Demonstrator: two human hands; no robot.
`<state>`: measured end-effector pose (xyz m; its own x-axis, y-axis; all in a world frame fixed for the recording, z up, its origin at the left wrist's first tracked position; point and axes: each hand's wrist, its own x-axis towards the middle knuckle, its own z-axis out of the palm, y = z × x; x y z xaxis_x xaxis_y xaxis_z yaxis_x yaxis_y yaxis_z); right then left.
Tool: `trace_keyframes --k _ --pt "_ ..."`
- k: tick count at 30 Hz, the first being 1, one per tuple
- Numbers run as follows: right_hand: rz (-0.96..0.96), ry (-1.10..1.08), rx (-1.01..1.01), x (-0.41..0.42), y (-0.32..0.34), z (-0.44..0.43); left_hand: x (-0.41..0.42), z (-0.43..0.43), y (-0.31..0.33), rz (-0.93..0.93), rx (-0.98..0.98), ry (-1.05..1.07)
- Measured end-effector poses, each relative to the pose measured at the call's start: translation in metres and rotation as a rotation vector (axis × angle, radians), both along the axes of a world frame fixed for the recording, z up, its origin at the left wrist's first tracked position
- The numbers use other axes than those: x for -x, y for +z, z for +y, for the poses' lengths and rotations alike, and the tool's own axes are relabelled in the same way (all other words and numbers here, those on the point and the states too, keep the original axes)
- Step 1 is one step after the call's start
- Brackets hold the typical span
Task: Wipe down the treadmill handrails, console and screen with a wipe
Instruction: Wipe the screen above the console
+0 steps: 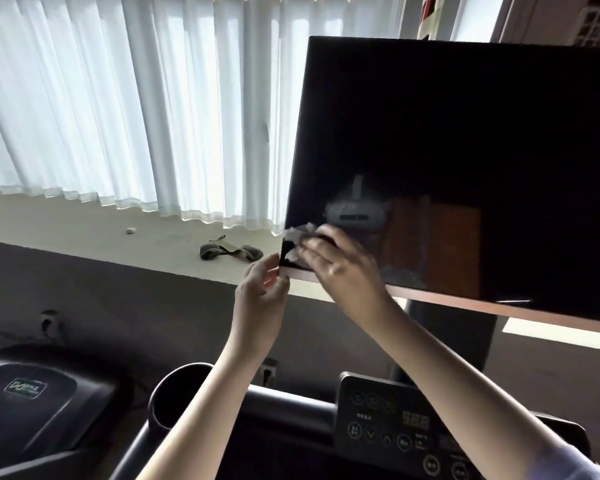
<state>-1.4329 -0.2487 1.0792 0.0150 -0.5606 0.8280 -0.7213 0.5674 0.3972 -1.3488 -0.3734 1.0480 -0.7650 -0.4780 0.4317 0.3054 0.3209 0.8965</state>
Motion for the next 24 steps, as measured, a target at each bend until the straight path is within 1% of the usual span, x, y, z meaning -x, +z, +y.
trace_keyframes --k 3,5,8,10,11,13,14,15,18,19,20,21,23,24 --pt "-0.049 -0.013 0.135 0.003 0.017 -0.011 -0.001 -0.002 0.001 0.011 -0.033 -0.022" --pt "-0.054 -0.004 0.071 0.001 0.007 -0.019 -0.001 -0.001 0.002 0.021 -0.045 -0.031" --pt "-0.016 0.074 -0.156 0.000 -0.002 -0.012 -0.001 -0.001 0.002 0.019 -0.085 -0.055" --pt "0.051 0.067 -0.167 0.003 0.012 -0.007 0.000 -0.003 0.002 0.014 -0.139 -0.080" --pt "0.067 0.041 -0.120 0.005 0.020 -0.007 0.001 -0.004 0.002 0.008 -0.153 -0.084" --pt "0.007 -0.012 -0.013 0.006 0.027 -0.009 0.001 -0.005 0.002 0.006 -0.163 -0.086" --pt "-0.019 -0.031 -0.009 0.005 0.023 -0.012 0.001 -0.006 0.003 0.009 -0.170 -0.087" --pt "-0.017 -0.027 -0.036 0.005 0.016 -0.015 0.000 -0.006 0.004 0.012 -0.172 -0.089" --pt "-0.032 0.088 -0.231 0.004 0.003 -0.012 0.000 -0.006 0.005 0.020 -0.172 -0.094" --pt "-0.013 0.115 -0.238 0.004 0.009 -0.010 0.000 -0.006 0.005 0.023 -0.173 -0.094" --pt "-0.007 0.100 -0.218 0.006 0.018 -0.007 0.001 -0.006 0.005 0.018 -0.172 -0.094" --pt "0.000 0.064 -0.156 0.008 0.028 -0.006 0.001 -0.006 0.005 0.014 -0.169 -0.093" --pt "-0.053 -0.022 -0.018 0.007 0.044 -0.006 0.003 -0.008 0.005 0.010 -0.160 -0.094" --pt "-0.071 -0.046 -0.001 0.006 0.045 -0.008 0.003 -0.007 0.005 0.012 -0.157 -0.093"
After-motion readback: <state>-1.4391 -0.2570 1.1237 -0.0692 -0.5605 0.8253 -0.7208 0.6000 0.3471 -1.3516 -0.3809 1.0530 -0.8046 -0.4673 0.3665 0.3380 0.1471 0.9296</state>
